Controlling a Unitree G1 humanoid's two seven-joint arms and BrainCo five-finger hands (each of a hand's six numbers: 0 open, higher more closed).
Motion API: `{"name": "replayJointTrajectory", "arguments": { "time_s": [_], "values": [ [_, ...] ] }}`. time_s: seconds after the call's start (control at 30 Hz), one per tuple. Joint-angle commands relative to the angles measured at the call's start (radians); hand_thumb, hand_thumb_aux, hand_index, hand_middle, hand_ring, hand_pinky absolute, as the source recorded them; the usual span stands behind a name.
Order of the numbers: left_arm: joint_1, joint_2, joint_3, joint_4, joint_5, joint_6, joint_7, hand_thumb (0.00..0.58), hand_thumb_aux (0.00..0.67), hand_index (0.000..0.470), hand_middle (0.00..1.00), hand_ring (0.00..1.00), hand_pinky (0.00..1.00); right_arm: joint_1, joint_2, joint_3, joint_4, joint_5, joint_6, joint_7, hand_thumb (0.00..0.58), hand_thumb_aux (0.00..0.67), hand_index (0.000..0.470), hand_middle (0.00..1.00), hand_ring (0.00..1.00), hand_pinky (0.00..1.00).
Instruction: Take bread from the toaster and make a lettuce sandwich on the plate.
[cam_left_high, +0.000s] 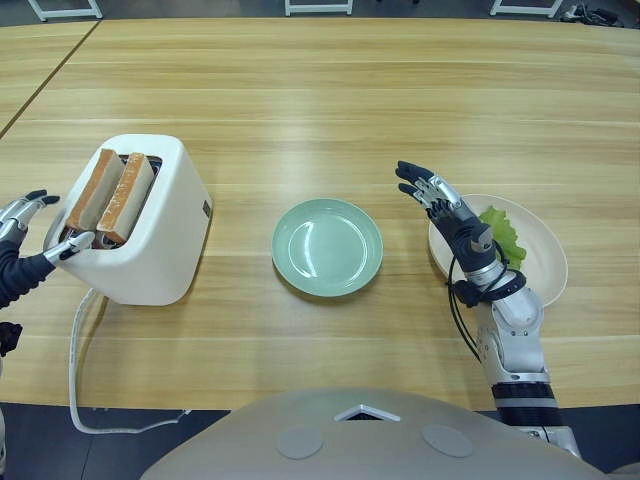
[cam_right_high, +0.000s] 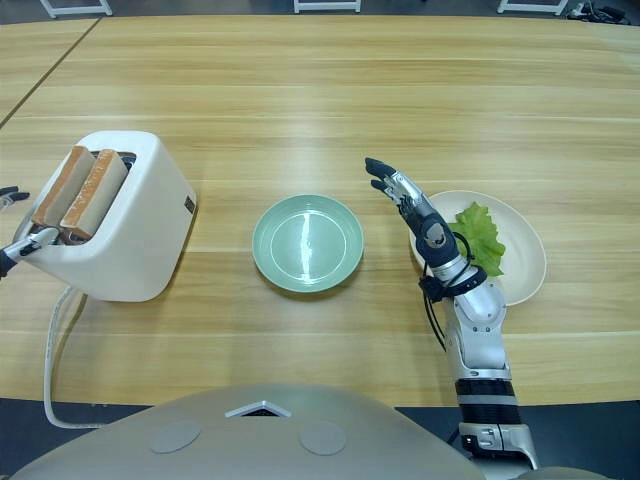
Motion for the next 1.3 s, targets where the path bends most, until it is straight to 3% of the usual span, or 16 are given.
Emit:
{"name": "replayJointTrajectory", "arguments": {
  "time_s": [0.03,0.23,0.43,0.5,0.53,0.6,0.87,1.0,1.03,1.1,1.13,1.3],
  "values": [
    [-0.023,0.016,-0.022,0.017,0.020,0.001,0.002,0.281,0.189,0.133,0.00,0.00,0.00,0.010,-0.007,-0.009,-0.016,-0.006,0.005,-0.006,0.000,0.000,0.000,0.00,0.00,0.00],
    [-0.074,0.010,-0.054,0.006,0.013,0.000,0.007,0.241,0.158,0.111,0.00,0.00,0.00,0.012,-0.007,-0.010,-0.019,-0.006,0.006,-0.005,0.000,0.000,0.000,0.00,0.00,0.00],
    [-0.089,-0.005,-0.073,-0.009,-0.001,0.002,-0.002,0.251,0.166,0.116,0.00,0.00,0.00,0.008,-0.008,-0.007,-0.018,-0.006,0.007,-0.001,0.000,0.000,0.000,0.00,0.00,0.00],
    [-0.089,-0.006,-0.082,-0.005,0.006,0.003,-0.002,0.328,0.229,0.160,0.00,0.00,0.00,0.012,-0.009,-0.008,-0.023,-0.005,0.008,-0.001,0.000,0.000,0.000,0.00,0.00,0.00],
    [-0.089,-0.005,-0.086,-0.001,0.014,0.004,0.000,0.427,0.326,0.229,0.00,0.00,0.00,0.013,-0.009,-0.008,-0.024,-0.005,0.008,-0.001,0.000,0.000,0.000,0.00,0.00,0.00],
    [-0.090,-0.001,-0.092,0.007,0.027,0.006,0.005,0.478,0.389,0.273,0.00,0.00,0.00,0.015,-0.010,-0.009,-0.027,-0.005,0.009,-0.002,0.000,0.000,0.000,0.00,0.00,0.00],
    [-0.092,0.007,-0.102,0.023,0.051,0.006,0.024,0.535,0.483,0.339,0.00,0.00,0.00,0.016,-0.011,-0.009,-0.030,-0.005,0.010,-0.003,0.000,0.000,0.000,0.00,0.00,0.00],
    [-0.109,0.002,-0.097,0.001,0.045,-0.008,0.047,0.506,0.431,0.302,0.00,0.00,0.00,0.016,-0.012,-0.011,-0.030,-0.003,0.009,-0.003,0.000,0.000,0.000,0.00,0.00,0.00],
    [-0.113,0.001,-0.096,-0.005,0.044,-0.011,0.052,0.524,0.462,0.324,0.00,0.00,0.00,0.017,-0.013,-0.012,-0.030,-0.003,0.010,-0.003,0.000,0.000,0.000,0.00,0.00,0.00],
    [-0.121,-0.002,-0.090,-0.016,0.035,-0.016,0.061,0.577,0.625,0.439,0.00,0.00,0.00,0.017,-0.014,-0.012,-0.031,-0.003,0.010,-0.003,0.000,0.000,0.000,0.00,0.00,0.00],
    [-0.125,-0.004,-0.086,-0.020,0.030,-0.019,0.065,0.580,0.670,0.470,0.00,0.00,0.00,0.017,-0.014,-0.012,-0.032,-0.003,0.010,-0.003,0.000,0.000,0.000,0.00,0.00,0.00],
    [-0.135,-0.010,-0.072,-0.027,0.014,-0.020,0.077,0.580,0.670,0.470,0.00,0.00,0.00,0.018,-0.014,-0.011,-0.033,-0.005,0.009,-0.004,0.000,0.000,0.000,0.00,0.00,0.00]
  ]
}}
